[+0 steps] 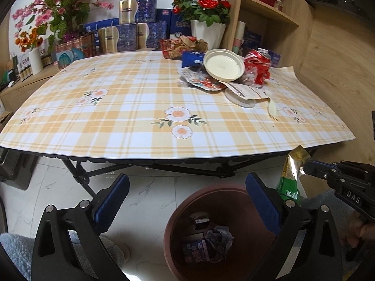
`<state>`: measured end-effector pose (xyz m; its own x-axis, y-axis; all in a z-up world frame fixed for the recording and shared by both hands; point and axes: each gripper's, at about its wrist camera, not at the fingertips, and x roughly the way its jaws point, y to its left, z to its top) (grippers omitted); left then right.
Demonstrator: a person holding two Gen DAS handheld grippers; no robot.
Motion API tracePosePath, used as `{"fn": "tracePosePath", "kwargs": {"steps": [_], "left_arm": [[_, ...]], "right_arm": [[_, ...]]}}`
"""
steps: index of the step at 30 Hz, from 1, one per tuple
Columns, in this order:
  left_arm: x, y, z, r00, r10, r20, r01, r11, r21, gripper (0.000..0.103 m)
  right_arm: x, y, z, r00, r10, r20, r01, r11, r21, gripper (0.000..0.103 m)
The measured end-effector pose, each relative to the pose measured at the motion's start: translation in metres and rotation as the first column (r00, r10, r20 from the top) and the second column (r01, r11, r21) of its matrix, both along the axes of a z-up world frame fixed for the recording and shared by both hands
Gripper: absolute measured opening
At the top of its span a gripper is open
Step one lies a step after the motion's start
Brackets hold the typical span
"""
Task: Collect trash
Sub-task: 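Drop the black packet into the bin with the left tool while the right tool drops the wrapper in, then reach the left tool to the white plastic lid and grasp it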
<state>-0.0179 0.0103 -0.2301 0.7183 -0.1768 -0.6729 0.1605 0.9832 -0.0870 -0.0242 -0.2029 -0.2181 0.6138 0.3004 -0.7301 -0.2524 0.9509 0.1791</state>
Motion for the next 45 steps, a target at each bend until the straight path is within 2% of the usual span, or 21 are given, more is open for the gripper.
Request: {"fn": "tracePosePath", "kwargs": {"steps": [8,11,12,13,14,15,16,21,34,40,45], "left_arm": [[0.000,0.004,0.000,1.000,0.022,0.000,-0.022,1.000,0.004,0.097],[-0.001,0.004,0.000,1.000,0.022,0.003,-0.022,1.000,0.008,0.097],[-0.001,0.004,0.000,1.000,0.022,0.004,-0.022,1.000,0.008,0.097],[-0.001,0.004,0.000,1.000,0.022,0.004,-0.022,1.000,0.009,0.097],[0.000,0.004,0.000,1.000,0.023,0.004,-0.023,1.000,0.009,0.097],[0.000,0.004,0.000,1.000,0.023,0.004,-0.023,1.000,0.009,0.097],[0.000,0.004,0.000,1.000,0.024,0.004,-0.024,1.000,0.009,0.097],[0.000,0.005,0.000,1.000,0.031,0.006,-0.031,0.999,0.009,0.097],[0.000,0.007,0.001,0.999,0.043,0.005,-0.043,0.999,0.017,0.097],[0.003,0.009,-0.002,0.998,0.056,-0.010,-0.056,0.998,0.012,0.097],[0.007,0.002,-0.002,0.999,0.021,-0.027,-0.020,1.000,0.023,0.097]], "right_arm": [[0.000,0.004,0.000,1.000,0.019,0.000,-0.019,1.000,0.004,0.006],[0.000,0.006,0.000,1.000,0.021,-0.001,-0.021,1.000,-0.007,0.011],[0.000,0.006,0.000,1.000,0.019,0.003,-0.019,1.000,-0.007,0.022],[0.000,0.006,0.001,1.000,0.016,0.006,-0.016,1.000,-0.006,0.044],[-0.001,0.005,0.002,1.000,0.011,0.011,-0.011,1.000,-0.004,0.059],[-0.001,0.005,0.002,1.000,0.002,0.018,-0.002,1.000,-0.005,0.088],[-0.003,0.004,0.004,0.999,-0.017,0.035,0.017,1.000,-0.008,0.092],[0.002,-0.002,0.000,0.998,-0.058,0.006,0.058,0.998,-0.007,0.097],[0.005,-0.006,-0.005,0.997,-0.079,-0.023,0.079,0.997,-0.001,0.097],[0.007,-0.010,-0.004,0.996,-0.086,-0.029,0.087,0.996,0.026,0.097],[0.014,-0.029,0.000,0.989,-0.144,-0.030,0.146,0.984,0.103,0.097]]}}
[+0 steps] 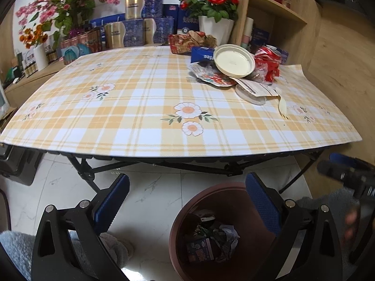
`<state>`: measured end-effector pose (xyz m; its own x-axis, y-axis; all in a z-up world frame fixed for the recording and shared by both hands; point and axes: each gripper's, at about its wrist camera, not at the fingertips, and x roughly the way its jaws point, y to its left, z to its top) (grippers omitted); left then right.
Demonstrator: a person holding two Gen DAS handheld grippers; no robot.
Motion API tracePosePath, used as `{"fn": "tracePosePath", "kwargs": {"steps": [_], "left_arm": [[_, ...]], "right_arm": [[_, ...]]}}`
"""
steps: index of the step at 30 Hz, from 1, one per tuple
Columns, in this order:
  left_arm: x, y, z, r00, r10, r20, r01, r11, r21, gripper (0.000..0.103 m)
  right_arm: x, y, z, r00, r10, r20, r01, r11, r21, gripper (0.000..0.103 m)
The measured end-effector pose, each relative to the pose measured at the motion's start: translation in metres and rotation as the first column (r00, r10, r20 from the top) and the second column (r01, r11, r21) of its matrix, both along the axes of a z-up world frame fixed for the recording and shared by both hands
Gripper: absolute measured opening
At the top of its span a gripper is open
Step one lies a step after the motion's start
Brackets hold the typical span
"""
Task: Collect trash
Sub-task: 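Reach the left tool to the white plastic lid and grasp it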
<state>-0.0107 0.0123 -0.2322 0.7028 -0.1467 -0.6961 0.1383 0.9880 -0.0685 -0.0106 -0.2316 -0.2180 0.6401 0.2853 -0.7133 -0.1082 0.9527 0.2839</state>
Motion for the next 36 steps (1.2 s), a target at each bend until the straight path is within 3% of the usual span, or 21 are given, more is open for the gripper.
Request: {"fn": "tracePosePath", "kwargs": {"steps": [6,10,18,23,24,27,32,36], "left_arm": [[0.034,-0.006,0.029,0.997,-0.065,0.033,0.068,0.993,-0.093,0.096],[0.083,-0.016,0.047,0.996,-0.079,0.030,0.082,0.989,-0.120,0.072],[0.199,-0.038,0.054,0.995,-0.099,-0.031,0.090,0.974,-0.209,0.044],[0.244,-0.055,0.045,0.987,-0.140,-0.075,0.125,0.975,-0.184,0.041],[0.249,-0.057,0.041,0.986,-0.141,-0.087,0.124,0.976,-0.177,0.036],[0.255,-0.062,0.034,0.982,-0.153,-0.114,0.133,0.978,-0.161,0.004],[0.245,-0.058,0.043,0.984,-0.149,-0.096,0.133,0.978,-0.161,0.003],[0.232,-0.050,0.065,0.990,-0.135,-0.035,0.127,0.978,-0.166,0.003]], "right_arm": [[0.004,-0.028,0.017,0.992,-0.092,0.083,0.087,0.994,0.062,0.097],[0.020,-0.048,0.021,0.990,-0.116,0.085,0.103,0.985,0.138,0.097],[0.035,-0.073,0.030,0.978,-0.176,0.110,0.159,0.976,0.151,0.097],[0.048,-0.083,0.029,0.976,-0.194,0.098,0.183,0.977,0.112,0.097],[0.051,-0.084,0.029,0.976,-0.197,0.097,0.186,0.976,0.111,0.097],[0.060,-0.087,0.031,0.977,-0.193,0.094,0.183,0.978,0.101,0.097],[0.089,-0.083,0.041,0.979,-0.167,0.119,0.159,0.985,0.070,0.097],[0.122,-0.070,0.055,0.979,-0.119,0.164,0.114,0.993,0.040,0.097]]}}
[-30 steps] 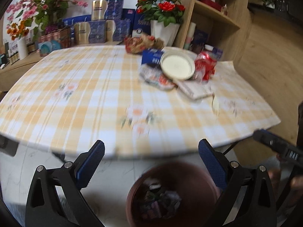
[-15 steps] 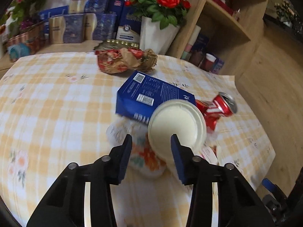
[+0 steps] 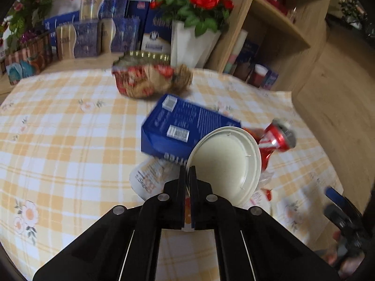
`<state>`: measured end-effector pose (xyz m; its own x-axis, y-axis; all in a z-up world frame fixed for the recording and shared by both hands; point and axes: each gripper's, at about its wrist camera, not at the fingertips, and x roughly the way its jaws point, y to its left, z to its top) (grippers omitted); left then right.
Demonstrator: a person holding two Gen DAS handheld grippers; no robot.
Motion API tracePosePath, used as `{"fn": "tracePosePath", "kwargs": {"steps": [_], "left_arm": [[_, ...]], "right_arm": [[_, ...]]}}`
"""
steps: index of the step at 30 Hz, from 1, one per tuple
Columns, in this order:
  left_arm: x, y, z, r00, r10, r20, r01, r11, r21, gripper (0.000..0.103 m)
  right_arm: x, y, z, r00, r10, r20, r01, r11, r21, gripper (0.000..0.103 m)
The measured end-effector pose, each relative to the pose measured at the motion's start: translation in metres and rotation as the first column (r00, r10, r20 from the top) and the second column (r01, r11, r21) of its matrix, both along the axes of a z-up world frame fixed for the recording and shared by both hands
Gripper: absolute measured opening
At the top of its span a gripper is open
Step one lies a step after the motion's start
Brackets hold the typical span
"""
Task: Collect trash
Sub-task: 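Reach the left tool to the white plastic lid and grasp it, then grasp the red cola can with the right tool while the left tool holds the lid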
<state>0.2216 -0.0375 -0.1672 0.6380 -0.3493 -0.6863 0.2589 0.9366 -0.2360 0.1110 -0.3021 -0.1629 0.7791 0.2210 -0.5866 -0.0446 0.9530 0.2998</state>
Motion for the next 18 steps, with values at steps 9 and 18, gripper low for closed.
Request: {"fn": "tracePosePath", "kwargs": {"steps": [9,18], "left_arm": [[-0.026,0.031,0.033,0.994,0.102,0.050,-0.103,0.995,0.011,0.003],[-0.071,0.075,0.032,0.987,0.153,0.051,-0.151,0.987,-0.056,0.003]], "right_arm": [[0.089,0.016,0.007,0.989,-0.118,-0.093,0.135,0.970,0.204,0.097],[0.141,0.035,-0.012,0.933,-0.249,-0.259,0.321,0.902,0.289,0.097]]}}
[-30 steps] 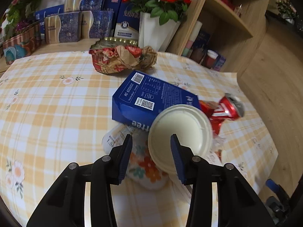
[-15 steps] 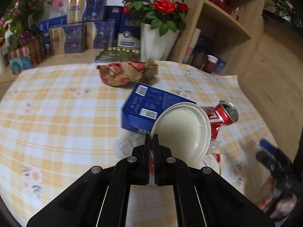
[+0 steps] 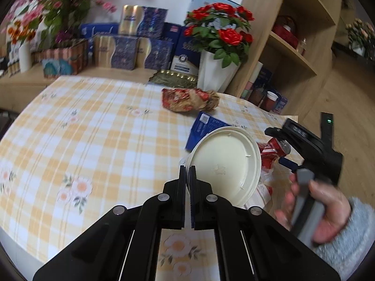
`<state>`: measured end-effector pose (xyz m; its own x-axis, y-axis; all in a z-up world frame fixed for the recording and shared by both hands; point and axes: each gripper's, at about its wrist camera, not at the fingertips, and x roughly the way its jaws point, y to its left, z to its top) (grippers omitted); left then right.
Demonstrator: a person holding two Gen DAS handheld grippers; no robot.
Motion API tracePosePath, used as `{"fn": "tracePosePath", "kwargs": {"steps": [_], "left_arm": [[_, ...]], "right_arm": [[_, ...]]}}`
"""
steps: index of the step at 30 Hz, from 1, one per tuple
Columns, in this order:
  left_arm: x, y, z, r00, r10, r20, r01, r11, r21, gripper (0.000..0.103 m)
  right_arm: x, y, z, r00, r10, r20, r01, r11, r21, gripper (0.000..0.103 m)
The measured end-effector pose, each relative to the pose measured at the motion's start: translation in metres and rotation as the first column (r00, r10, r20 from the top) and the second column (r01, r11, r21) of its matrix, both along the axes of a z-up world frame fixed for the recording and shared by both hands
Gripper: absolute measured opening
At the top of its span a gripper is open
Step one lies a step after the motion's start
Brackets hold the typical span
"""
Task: Collect trash
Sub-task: 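Grasp the red cola can with the right tool while the left tool holds the lid, then drop the red can into the bin with the right tool while the left tool drops the lid in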
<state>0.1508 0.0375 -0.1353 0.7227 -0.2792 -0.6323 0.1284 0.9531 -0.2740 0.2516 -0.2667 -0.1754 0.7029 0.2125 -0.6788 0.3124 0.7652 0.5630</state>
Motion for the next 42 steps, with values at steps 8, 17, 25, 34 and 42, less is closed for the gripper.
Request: {"fn": "tracePosePath", "kwargs": {"steps": [8,17,25,34,42], "left_arm": [[-0.022,0.031,-0.013,0.999,0.047,-0.022,-0.048,0.998,-0.039,0.003],[-0.040,0.035,-0.017,0.998,0.055,-0.030,-0.057,0.995,-0.078,0.003],[-0.074,0.028,-0.019,0.999,0.022,-0.032,-0.025,0.997,-0.075,0.003],[-0.139,0.016,-0.029,0.996,-0.080,-0.030,0.080,0.997,0.005,0.003],[-0.186,-0.009,-0.067,0.980,-0.197,-0.036,0.200,0.975,0.092,0.003]], "right_arm": [[-0.008,-0.012,0.011,0.998,-0.038,0.046,0.037,0.999,0.033,0.055],[-0.040,-0.029,0.048,0.984,-0.028,0.177,0.018,0.998,0.058,0.054],[-0.101,-0.027,0.065,0.975,0.073,0.209,-0.092,0.992,0.083,0.054],[-0.200,-0.001,0.057,0.935,0.278,0.219,-0.297,0.953,0.062,0.054],[-0.264,0.009,0.022,0.900,0.370,0.231,-0.404,0.907,0.121,0.054]]}}
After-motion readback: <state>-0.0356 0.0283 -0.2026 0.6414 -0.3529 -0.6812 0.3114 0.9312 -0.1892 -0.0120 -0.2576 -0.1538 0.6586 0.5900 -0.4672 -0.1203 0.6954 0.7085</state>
